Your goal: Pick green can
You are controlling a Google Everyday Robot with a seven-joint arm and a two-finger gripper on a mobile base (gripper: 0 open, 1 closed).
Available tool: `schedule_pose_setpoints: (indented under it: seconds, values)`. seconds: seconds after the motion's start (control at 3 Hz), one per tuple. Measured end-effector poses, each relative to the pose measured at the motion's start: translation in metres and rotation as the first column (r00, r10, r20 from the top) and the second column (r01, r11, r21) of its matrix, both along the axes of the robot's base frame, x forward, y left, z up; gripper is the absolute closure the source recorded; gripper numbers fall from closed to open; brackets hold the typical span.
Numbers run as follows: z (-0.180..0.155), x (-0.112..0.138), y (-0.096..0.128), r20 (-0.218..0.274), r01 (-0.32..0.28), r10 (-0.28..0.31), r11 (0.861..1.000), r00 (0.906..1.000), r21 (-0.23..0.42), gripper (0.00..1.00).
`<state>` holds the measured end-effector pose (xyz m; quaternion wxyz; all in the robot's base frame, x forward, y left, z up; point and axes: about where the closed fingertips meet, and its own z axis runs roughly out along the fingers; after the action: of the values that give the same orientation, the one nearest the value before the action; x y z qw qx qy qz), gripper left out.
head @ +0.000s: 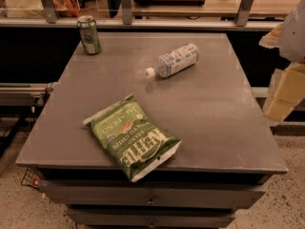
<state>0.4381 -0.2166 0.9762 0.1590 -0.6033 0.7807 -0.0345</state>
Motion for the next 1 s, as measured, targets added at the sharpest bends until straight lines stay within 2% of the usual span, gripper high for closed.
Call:
schedule_pose_setpoints:
  seconds: [0.33, 0.67, 1.0]
  values:
    - [0.000, 0.000, 0.000, 0.000, 0.000, 0.000, 1.000, 1.0000, 0.000, 0.00]
    - [0.000, 0.010, 0.016, 0.004, 0.002, -0.002, 0.999, 1.0000, 0.039, 0.00]
    - [0.008, 0.069, 0.108, 0.027, -0.003, -0.004, 0.966, 0.9996, 0.259, 0.00]
